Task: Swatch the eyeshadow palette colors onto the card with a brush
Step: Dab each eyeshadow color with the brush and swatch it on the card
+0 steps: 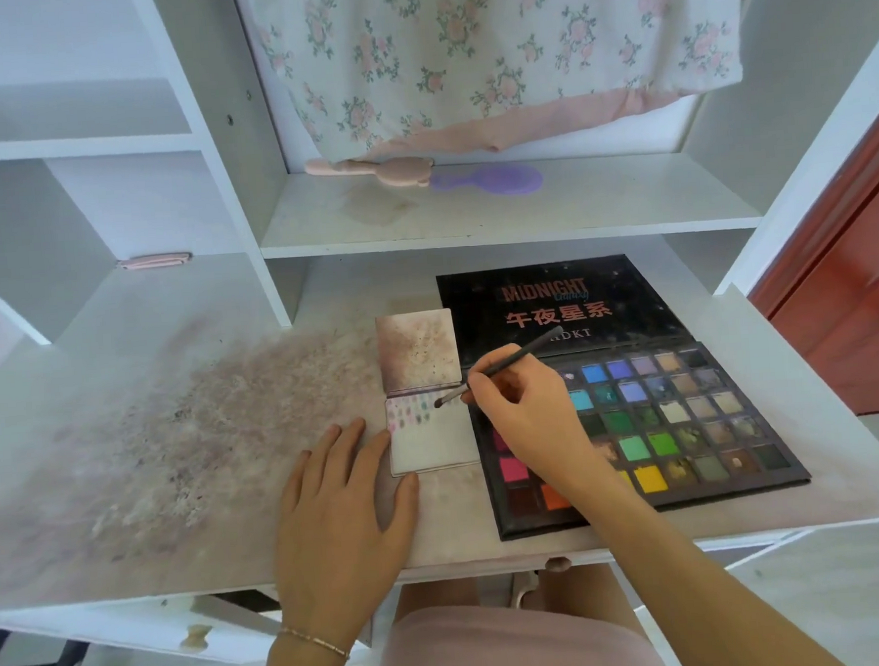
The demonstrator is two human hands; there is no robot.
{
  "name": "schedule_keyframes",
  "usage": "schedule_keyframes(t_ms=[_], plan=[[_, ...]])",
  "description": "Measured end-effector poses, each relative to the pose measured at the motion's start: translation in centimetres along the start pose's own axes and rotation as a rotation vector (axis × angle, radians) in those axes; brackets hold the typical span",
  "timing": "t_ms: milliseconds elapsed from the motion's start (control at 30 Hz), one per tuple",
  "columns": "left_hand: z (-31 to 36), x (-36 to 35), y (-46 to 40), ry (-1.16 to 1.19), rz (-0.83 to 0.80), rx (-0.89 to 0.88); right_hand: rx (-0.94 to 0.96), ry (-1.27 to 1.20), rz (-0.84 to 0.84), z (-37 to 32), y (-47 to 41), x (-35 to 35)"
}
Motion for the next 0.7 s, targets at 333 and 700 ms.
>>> schedule_keyframes(t_ms=[333, 700], plan=[[0.06, 0.02, 0.08, 0.005, 0.005, 0.000, -0.027, 0.058, -0.061, 0.48, -0.09, -0.41], [0.05, 0.02, 0.07, 0.006, 0.010, -0.003, -0.029, 0.105, -0.065, 0.35, -0.05, -0.52]])
Point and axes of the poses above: each hand's wrist, its own y-axis away from the middle knuckle, its own x-axis out of the back of the hand, z = x × y, the point moved 4 cm from there along -y, towards the middle knuckle, and after that the axes turned 2 degrees about -x, right-handed, at the moved point
